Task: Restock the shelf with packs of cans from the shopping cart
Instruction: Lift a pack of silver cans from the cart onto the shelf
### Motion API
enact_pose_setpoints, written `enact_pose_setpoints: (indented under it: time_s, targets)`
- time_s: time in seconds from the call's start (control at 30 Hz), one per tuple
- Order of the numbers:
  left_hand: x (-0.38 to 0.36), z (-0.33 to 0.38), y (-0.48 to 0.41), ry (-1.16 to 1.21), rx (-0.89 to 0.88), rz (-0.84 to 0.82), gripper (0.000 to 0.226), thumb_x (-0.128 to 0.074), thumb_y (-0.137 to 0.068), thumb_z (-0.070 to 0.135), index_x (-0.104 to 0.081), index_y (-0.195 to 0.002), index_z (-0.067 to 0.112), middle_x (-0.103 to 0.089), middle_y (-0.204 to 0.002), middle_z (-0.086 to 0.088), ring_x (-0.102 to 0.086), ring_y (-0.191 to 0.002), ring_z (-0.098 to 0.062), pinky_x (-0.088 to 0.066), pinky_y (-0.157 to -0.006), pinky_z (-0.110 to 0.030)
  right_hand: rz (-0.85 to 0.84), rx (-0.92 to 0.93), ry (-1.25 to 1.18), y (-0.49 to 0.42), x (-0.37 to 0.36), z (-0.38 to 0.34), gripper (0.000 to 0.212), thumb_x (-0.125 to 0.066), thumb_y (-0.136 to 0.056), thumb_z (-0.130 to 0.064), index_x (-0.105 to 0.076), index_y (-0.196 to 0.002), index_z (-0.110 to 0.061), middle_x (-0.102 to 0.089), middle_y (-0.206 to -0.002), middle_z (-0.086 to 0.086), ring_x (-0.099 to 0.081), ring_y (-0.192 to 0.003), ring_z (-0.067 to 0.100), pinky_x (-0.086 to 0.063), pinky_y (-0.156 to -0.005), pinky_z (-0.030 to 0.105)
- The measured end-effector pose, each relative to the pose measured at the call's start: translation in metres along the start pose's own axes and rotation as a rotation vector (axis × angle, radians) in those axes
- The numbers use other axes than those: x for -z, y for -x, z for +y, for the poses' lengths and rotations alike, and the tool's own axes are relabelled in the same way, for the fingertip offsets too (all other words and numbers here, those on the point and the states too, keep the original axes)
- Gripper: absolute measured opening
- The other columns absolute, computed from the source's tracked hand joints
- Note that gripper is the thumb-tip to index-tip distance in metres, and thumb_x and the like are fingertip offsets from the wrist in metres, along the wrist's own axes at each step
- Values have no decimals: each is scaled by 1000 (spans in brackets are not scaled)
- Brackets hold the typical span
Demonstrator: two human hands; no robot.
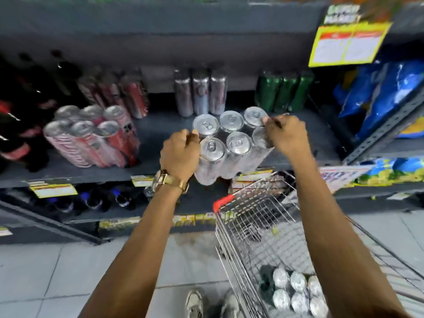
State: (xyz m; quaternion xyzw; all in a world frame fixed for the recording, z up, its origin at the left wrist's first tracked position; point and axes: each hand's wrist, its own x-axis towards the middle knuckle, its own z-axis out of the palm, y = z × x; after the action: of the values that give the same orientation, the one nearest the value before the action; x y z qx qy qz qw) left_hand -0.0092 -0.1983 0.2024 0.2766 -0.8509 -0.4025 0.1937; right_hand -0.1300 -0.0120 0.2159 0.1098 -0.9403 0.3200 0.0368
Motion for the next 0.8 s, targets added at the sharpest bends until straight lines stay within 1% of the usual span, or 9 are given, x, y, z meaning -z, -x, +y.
enact_pose_setpoints:
  time_s: [0.1,0.2,0.3,0.43,0.5,0.57,0.67,0.73,0.8]
  targets:
    - [8,-12,-33,-34,55,21,36,-45,-93,33,-62,-86,2,-67,-104,-25,-60,-102,-42,-47,-83,-43,-77,10,-47,-31,-25,-23,39,-52,-92,-38,-51,-67,-7,-54,-74,22,-56,-79,28,-36,-66,33]
    - [12,-20,-61,-54,117,39,31,-45,-95,27,-56,-79,3,-65,-109,-26,-58,-104,-43,-46,-83,-42,-114,-4,-68,-59,-46,-41,41,-53,-91,-37,-53,-65,-5,-53,-72,18,-53,-76,30,-35,-66,30]
    - [10,-26,-81,-70,139,30,33,-43,-95,25,-58,-84,-3,-64,-108,-29,-57,-102,-45,-45,-81,-42,-114,-42,-73,-82,-62,-53,50,-55,-89,-36,-34,-51,-11,-40,-57,7,-43,-69,27,-34,-65,31]
    - [5,-29,-93,-72,163,23,36,-42,-97,27,-60,-93,-3,-65,-109,-26,-59,-102,-43,-47,-82,-41,-107,-52,-28,-95,-72,-59,49,-52,-90,-39,-34,-52,-13,-52,-71,15,-51,-74,31,-37,-67,32]
    - [4,-29,-96,-80,177,19,36,-38,-98,27,-58,-98,-3,-64,-112,-26,-59,-103,-44,-47,-82,-42,-107,-60,-3,-94,-77,-62,44,-51,-91,-41,-44,-60,-10,-62,-89,23,-59,-85,37,-39,-68,33]
    - [2,-30,-95,-91,192,9,38,-34,-100,29,-55,-104,-3,-62,-116,-27,-58,-105,-46,-45,-79,-43,-81,-55,2,-89,-82,-63,40,-47,-93,-40,-56,-81,-4,-65,-103,24,-61,-97,42,-39,-71,35]
    - [-1,-29,-88,-102,207,12,37,-33,-100,30,-50,-113,0,-61,-119,-25,-58,-109,-45,-41,-76,-40,-80,-55,-75,-79,-87,-56,37,-42,-95,-39,-55,-88,-5,-63,-108,26,-58,-100,44,-38,-72,36]
    - [-9,-28,-76,-64,190,55,45,-39,-98,32,-40,-130,2,-57,-129,-24,-54,-117,-44,-43,-89,-44,-89,-55,-144,-70,-88,-47,32,-41,-95,-37,-55,-88,-9,-64,-107,25,-58,-100,44,-43,-75,38]
    - [-21,-25,-56,-27,110,171,71,-47,-93,39,-19,-147,2,-41,-144,-24,-42,-130,-43,-35,-107,-49,-61,-31,-211,-56,-86,-35,34,-43,-95,-36,-61,-103,-9,-68,-103,20,-61,-96,39,-50,-80,40]
